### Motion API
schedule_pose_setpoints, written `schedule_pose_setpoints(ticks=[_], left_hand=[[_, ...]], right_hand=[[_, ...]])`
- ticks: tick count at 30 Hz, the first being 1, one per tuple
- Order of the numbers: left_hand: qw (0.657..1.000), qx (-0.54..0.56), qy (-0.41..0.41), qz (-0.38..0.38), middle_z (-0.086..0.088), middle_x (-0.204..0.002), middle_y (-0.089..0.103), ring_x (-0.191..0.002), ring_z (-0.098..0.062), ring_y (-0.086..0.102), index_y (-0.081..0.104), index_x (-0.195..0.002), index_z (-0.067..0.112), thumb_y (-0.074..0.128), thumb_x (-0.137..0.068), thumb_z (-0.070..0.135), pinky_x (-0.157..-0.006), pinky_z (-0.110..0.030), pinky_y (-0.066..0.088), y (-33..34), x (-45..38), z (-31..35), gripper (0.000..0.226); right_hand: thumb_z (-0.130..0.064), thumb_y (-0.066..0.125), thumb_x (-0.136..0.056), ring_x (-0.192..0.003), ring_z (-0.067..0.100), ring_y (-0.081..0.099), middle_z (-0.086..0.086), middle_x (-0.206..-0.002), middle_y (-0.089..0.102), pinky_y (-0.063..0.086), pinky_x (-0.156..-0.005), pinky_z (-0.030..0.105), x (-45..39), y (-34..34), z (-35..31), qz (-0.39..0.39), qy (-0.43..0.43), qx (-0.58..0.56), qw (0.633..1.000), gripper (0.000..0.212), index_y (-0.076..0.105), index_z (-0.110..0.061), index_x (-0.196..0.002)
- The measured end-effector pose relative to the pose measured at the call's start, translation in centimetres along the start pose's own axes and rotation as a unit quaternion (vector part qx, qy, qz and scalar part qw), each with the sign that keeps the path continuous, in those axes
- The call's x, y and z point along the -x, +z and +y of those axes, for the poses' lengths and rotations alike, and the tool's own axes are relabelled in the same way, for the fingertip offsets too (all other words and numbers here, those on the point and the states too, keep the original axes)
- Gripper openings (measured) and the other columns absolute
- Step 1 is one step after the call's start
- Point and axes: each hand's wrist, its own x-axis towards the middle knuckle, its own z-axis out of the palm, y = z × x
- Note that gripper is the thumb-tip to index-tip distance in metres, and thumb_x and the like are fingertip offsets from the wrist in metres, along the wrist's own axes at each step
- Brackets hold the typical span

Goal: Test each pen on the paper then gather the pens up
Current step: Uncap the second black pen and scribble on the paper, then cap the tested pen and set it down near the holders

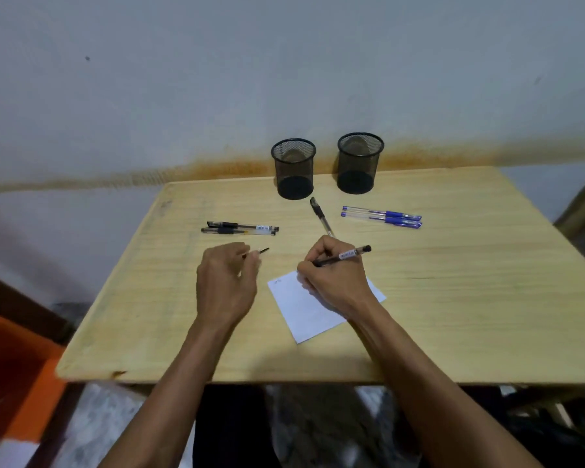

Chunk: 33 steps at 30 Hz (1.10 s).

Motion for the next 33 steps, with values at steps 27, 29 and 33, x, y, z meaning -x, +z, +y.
schedule_pose_setpoints(ticks=[27,29,33], left_hand=[[0.965,0.253,-0.068,0.014,0.004,-0.085,0.073,-0.075,0.005,0.067,0.073,-0.098,0.013,0.068,-0.092,0.013,-0.066,-0.006,0.046,-1.0,0.9,4.1,0.008],[0.958,0.278,-0.067,-0.030,0.005,-0.088,0.076,-0.081,0.000,0.070,0.074,-0.101,0.017,0.071,-0.090,0.012,-0.071,-0.010,0.049,-0.9,1.2,4.8,0.013],[0.953,0.286,-0.043,-0.091,0.010,-0.091,0.077,-0.091,-0.005,0.071,0.076,-0.098,0.022,0.075,-0.087,0.012,-0.081,-0.019,0.053,-0.6,1.9,6.0,0.014]], right_hand=[[0.001,0.078,-0.084,-0.077,0.017,0.076,0.005,-0.079,0.078,0.060,-0.063,0.027,3.4,-5.2,-5.8,0.057,-0.040,-0.072,0.995,0.012,0.074,-0.009,-0.088],[-0.005,0.080,-0.083,-0.078,0.020,0.077,0.008,-0.079,0.078,0.061,-0.062,0.029,4.0,-5.4,-6.4,0.069,-0.047,-0.073,0.994,0.010,0.073,-0.010,-0.087],[-0.020,0.082,-0.082,-0.089,0.014,0.076,0.000,-0.084,0.080,0.061,-0.074,0.036,4.6,-5.7,-6.6,0.065,-0.066,-0.035,0.995,0.008,0.078,-0.015,-0.087]])
